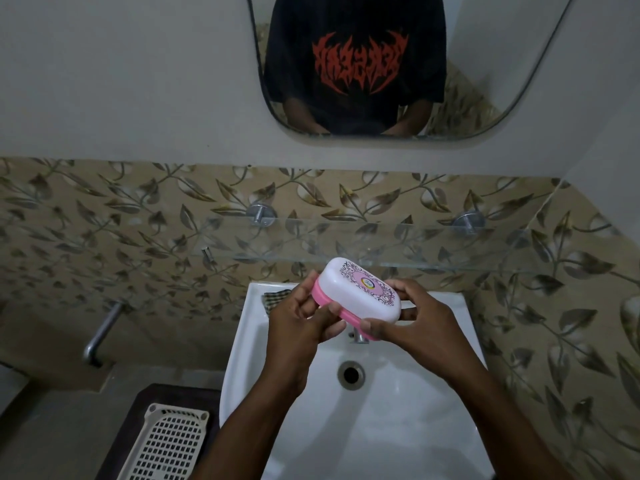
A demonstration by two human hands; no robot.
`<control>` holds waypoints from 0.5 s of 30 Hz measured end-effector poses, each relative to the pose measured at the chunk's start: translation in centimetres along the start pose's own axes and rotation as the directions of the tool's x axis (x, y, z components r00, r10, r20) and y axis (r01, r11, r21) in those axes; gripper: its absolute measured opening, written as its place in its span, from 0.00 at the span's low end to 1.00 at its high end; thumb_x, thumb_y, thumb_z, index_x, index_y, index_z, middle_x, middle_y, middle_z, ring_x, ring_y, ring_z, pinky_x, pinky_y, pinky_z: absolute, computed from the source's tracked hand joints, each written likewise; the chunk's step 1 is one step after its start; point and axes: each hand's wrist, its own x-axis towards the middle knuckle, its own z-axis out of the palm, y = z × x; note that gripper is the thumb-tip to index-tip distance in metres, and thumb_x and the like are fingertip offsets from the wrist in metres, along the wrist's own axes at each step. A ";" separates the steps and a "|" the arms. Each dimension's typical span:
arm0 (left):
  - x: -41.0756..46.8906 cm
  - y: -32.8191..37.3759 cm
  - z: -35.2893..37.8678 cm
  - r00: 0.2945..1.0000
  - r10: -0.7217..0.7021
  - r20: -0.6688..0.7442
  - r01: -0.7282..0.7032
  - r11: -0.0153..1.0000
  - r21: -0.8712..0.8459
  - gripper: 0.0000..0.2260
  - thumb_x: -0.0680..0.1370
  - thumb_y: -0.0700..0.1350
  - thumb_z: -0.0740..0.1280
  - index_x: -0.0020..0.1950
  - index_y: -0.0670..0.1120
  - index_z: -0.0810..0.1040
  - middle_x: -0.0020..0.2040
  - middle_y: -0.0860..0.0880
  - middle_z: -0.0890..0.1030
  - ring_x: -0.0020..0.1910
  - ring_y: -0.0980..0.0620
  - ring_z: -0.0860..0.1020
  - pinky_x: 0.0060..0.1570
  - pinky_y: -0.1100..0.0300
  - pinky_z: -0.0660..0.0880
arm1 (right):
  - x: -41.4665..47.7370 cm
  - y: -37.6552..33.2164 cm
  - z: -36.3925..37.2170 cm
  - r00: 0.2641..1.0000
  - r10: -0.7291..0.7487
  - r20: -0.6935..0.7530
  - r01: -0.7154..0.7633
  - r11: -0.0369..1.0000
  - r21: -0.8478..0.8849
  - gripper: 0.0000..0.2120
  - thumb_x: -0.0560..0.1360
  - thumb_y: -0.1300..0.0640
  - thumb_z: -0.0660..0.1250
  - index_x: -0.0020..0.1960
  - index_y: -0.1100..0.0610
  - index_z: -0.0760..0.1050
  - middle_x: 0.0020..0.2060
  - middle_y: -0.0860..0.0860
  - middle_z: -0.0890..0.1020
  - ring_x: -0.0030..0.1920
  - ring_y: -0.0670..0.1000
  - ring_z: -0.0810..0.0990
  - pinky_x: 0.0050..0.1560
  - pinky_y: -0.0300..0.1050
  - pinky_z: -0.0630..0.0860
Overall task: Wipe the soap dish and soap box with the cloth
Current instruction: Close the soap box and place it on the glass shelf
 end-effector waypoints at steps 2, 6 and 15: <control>0.0 0.0 0.0 1.000 -0.008 -0.002 0.008 1.000 -0.016 0.27 0.74 0.30 0.70 0.71 0.47 0.72 0.55 0.48 0.86 0.51 0.52 0.85 0.41 0.61 0.81 | -0.1 0.0 0.0 1.000 -0.007 0.005 0.007 1.000 -0.003 0.36 0.59 0.45 0.82 0.64 0.45 0.73 0.54 0.37 0.80 0.46 0.35 0.80 0.40 0.30 0.76; 0.1 -0.1 0.2 0.999 -0.039 0.001 0.039 0.997 -0.059 0.27 0.75 0.30 0.69 0.71 0.47 0.72 0.56 0.48 0.85 0.53 0.52 0.84 0.43 0.60 0.81 | -0.1 0.1 0.1 1.000 -0.003 -0.010 0.003 1.000 0.028 0.37 0.58 0.47 0.83 0.63 0.46 0.73 0.55 0.38 0.79 0.48 0.40 0.82 0.42 0.33 0.78; 0.1 -0.3 0.6 0.998 -0.044 -0.039 0.040 0.994 -0.098 0.21 0.77 0.32 0.68 0.66 0.50 0.75 0.55 0.46 0.85 0.49 0.51 0.85 0.43 0.59 0.82 | -0.2 0.4 0.5 0.999 -0.015 -0.041 0.018 0.997 0.076 0.40 0.55 0.48 0.84 0.64 0.48 0.72 0.57 0.41 0.79 0.53 0.42 0.81 0.41 0.31 0.77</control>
